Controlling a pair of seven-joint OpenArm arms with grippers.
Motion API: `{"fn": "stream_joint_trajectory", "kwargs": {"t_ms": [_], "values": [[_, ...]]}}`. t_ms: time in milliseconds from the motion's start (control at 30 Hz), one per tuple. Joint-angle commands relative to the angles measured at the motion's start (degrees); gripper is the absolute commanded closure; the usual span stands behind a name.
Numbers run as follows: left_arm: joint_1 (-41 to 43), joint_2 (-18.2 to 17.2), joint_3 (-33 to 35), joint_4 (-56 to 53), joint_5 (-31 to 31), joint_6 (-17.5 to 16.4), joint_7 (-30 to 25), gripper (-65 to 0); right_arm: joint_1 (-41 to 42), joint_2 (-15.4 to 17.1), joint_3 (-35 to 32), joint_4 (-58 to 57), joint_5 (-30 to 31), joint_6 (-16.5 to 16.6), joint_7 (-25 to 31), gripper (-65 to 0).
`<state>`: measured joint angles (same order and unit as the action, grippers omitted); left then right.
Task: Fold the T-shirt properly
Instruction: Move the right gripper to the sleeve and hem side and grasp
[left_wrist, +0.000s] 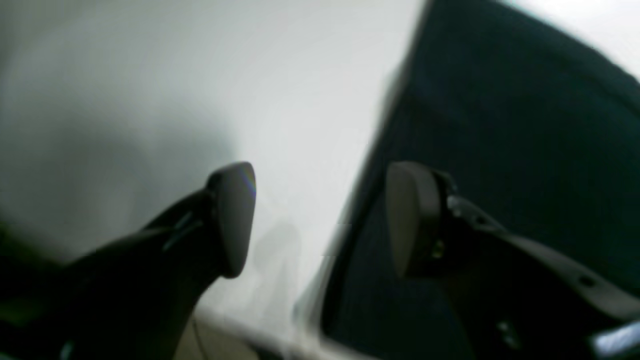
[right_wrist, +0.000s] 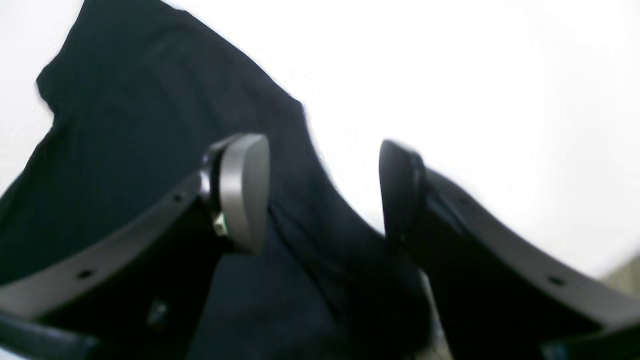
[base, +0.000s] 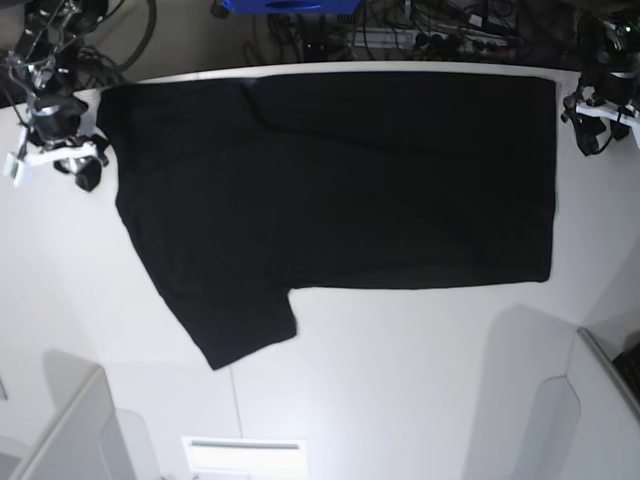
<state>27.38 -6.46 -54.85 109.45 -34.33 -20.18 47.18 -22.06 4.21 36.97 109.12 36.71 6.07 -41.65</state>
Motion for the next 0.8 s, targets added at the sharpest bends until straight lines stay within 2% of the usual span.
{"fn": "stream_joint_trajectory", "kwargs": {"t_ms": [0, 100, 133, 200, 267, 300, 433, 500, 600, 767], "values": [[0.1, -1.67, 0.65, 0.93, -0.53, -0.34, -1.16, -39.5, 1.27, 1.2, -1.41, 0.73, -0.27, 0.4, 1.16, -32.7], [-0.52, -4.57, 4.7, 0.93, -0.53, -0.34, -1.33, -38.5, 4.79, 1.73, -6.07, 0.64, -5.1, 0.48, 1.16, -32.7], [-1.4, -5.37, 6.19, 0.93, -0.53, -0.34, -1.24, -34.7, 6.2, 1.73, -7.65, 0.37, -6.77, 0.48, 1.16, -32.7], [-2.63, -6.33, 7.86, 0.66, -0.53, -0.34, -1.16, -21.7, 8.31, 1.73, -9.85, -0.68, -9.15, 0.48, 1.16, -32.7], [-4.39, -6.6, 8.3, 0.13, -0.53, -0.34, -1.16, -3.6, 10.77, 1.64, -11.78, -2.7, -10.82, 0.48, 1.08, -32.7], [-5.44, -6.6, 8.3, 0.05, -0.53, -0.34, -1.16, 0.0, 11.73, 1.64, -12.49, -3.85, -11.17, 0.48, 1.08, -32.7], [-8.52, -6.86, 8.56, -1.1, -0.09, -0.34, -1.16, 0.0, 16.04, 1.9, -15.04, -9.47, -11.43, 0.66, 1.08, -32.9], [-10.45, -7.04, 8.65, -1.54, 2.37, -0.52, -1.16, 0.0, 18.33, 2.96, -16.09, -11.93, -11.43, 0.75, 1.08, -32.9], [-13.62, -7.12, 9.97, -2.77, 9.93, -0.61, -1.16, 0.0, 22.46, 4.98, -20.14, -16.94, -11.43, 0.75, 1.08, -32.9], [-16.78, -7.21, 15.16, -5.49, 21.01, -0.69, -1.33, 0.0, 30.02, 5.68, -21.28, -25.38, -11.43, 0.75, 1.16, -32.9]]}}
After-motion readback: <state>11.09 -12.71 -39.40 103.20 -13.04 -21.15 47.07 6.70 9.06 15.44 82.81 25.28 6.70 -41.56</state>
